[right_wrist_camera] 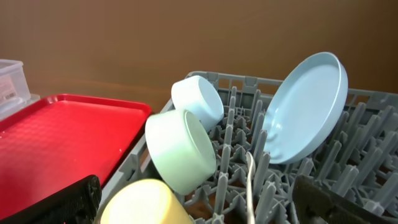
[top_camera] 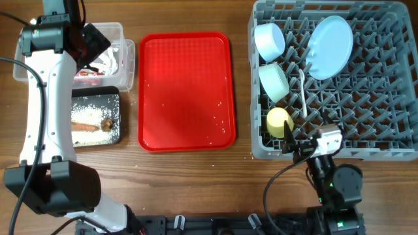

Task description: Sort waste into correct bins and load items into the dishwasher rack

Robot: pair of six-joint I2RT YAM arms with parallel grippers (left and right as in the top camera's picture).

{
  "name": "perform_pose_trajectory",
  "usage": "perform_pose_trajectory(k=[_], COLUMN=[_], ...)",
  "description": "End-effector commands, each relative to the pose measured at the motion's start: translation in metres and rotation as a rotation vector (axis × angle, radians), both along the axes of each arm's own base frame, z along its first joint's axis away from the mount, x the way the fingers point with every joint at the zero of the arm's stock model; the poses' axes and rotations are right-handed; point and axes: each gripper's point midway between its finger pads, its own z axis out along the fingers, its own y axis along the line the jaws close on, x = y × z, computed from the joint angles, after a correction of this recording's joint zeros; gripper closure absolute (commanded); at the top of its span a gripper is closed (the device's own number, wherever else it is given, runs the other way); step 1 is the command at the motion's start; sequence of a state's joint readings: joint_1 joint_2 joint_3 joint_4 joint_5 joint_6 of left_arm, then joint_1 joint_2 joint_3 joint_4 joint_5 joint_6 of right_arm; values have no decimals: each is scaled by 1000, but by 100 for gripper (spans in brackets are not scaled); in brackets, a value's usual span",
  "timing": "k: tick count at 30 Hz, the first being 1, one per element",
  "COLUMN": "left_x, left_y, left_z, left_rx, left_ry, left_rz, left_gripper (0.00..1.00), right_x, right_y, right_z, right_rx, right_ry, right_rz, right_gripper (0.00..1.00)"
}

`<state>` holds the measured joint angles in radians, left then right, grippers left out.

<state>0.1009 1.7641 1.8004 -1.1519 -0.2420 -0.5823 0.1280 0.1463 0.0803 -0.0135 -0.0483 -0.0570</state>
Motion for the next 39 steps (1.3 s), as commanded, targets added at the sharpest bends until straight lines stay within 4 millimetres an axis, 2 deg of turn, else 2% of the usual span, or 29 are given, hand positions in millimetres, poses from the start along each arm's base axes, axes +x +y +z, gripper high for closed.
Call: perform_pose_trajectory(k=[1, 3, 6, 29, 33, 36, 39], left_x=[2, 2, 2, 1, -9, -2, 5], left_y=[3, 3, 3, 4, 0, -9, -23], left_z=[5, 5, 5, 6, 22, 51, 80], left_rx=[6, 6, 6, 10, 12, 21, 36], left_ry=[-15, -15, -15, -12, -38, -154, -273], left_rz=[15, 15, 15, 11, 5, -26, -141], left_gripper=[0, 0, 0, 0, 0, 0, 0], right_x=[-3, -4, -6, -5, -5, -5, -5], right_y=[0, 0, 1, 1, 1, 1, 1], right_z=[-4, -8, 1, -2, -2, -2, -2], right_rx=[9, 14, 18, 16, 16, 16, 16], right_ry=[-35, -49, -86, -76, -76, -76, -76], right_rz=[3, 5, 10, 10, 10, 10, 10], right_gripper=[0, 0, 0, 0, 0, 0, 0])
